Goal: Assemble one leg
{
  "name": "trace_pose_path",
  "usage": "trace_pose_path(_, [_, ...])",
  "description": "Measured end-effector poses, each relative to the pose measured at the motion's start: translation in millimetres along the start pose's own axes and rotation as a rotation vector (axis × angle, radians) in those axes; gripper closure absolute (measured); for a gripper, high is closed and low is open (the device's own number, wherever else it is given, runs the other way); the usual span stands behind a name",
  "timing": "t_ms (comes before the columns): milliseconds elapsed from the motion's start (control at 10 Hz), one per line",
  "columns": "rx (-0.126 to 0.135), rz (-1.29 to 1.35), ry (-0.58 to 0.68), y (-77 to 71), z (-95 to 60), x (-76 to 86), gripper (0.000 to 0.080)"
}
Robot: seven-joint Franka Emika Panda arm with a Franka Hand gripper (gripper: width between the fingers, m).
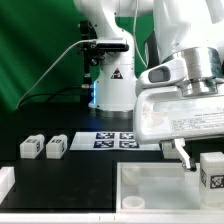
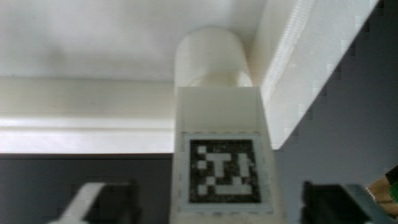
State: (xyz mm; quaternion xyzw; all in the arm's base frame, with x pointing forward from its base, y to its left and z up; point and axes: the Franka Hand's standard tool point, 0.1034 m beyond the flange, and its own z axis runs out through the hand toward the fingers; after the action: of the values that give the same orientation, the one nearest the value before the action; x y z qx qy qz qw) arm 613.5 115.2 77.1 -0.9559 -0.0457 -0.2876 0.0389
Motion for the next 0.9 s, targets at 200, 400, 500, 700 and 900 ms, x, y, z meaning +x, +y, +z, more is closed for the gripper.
trace_pose_path(200, [0.0, 0.0, 0.0, 0.1, 0.0, 0.0, 0.017])
trace_pose_path(400, [0.0, 0.0, 0.0, 0.1, 0.0, 0.0, 0.0154])
trace_pose_path(500, [0.0, 0.0, 0.0, 0.1, 0.0, 0.0, 0.0154])
trace_pose_path(700, [0.0, 0.0, 0.0, 0.1, 0.0, 0.0, 0.0151])
trace_pose_path(900, [0.0, 0.0, 0.0, 0.1, 0.0, 0.0, 0.0151])
